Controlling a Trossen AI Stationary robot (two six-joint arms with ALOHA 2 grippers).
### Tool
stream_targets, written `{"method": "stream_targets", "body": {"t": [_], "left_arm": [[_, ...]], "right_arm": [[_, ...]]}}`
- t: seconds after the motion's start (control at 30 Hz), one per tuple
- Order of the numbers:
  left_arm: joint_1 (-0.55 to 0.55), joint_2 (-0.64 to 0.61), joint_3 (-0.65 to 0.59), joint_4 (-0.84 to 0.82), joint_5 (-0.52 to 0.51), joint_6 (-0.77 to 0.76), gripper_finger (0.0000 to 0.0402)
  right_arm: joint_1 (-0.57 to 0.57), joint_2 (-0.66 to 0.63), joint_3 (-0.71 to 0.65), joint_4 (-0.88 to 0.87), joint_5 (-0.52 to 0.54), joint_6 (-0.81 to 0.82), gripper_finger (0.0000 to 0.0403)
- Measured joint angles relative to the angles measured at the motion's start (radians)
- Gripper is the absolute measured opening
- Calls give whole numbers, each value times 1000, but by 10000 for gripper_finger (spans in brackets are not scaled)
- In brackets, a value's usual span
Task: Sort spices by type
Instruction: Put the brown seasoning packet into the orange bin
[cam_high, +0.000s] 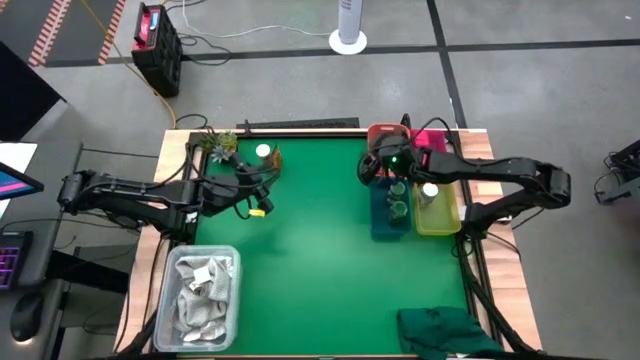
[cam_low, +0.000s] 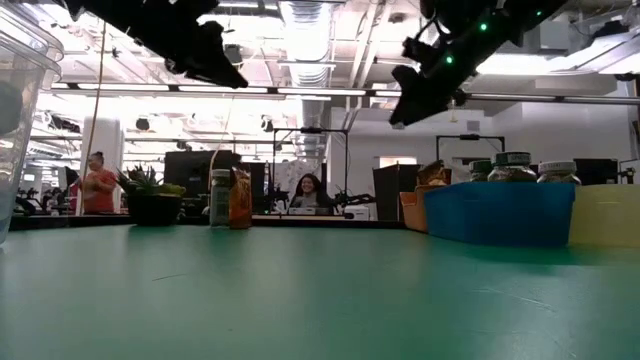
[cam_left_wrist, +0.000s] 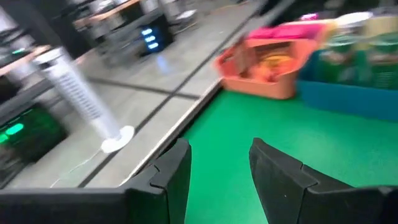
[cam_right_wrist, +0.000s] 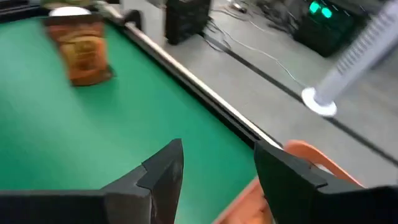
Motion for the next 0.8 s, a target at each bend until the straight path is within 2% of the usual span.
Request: {"method": "stream_targets", "body": {"t": [0.07, 0.17, 0.33, 0.43, 0.63, 0.8], "left_arm": [[17, 0, 9, -27, -44, -31, 153], [87, 7, 49, -90, -21, -81, 153], [262, 61, 179, -262, 141, -156, 153], [338, 129, 236, -298, 172, -180, 153], [399, 296, 264, -294, 177, -240, 165], [430, 358, 264, -290, 177, -277, 199]], "right_arm": [[30, 3, 0, 12, -21, -17, 226], [58, 7, -1, 43, -104, -19, 226], [104, 8, -1, 118, -113, -76, 226], [123, 8, -1, 144, -116, -83, 226], [169, 26, -9, 169, -115, -69, 226], [201, 27, -73, 235, -112, -61, 226]]}}
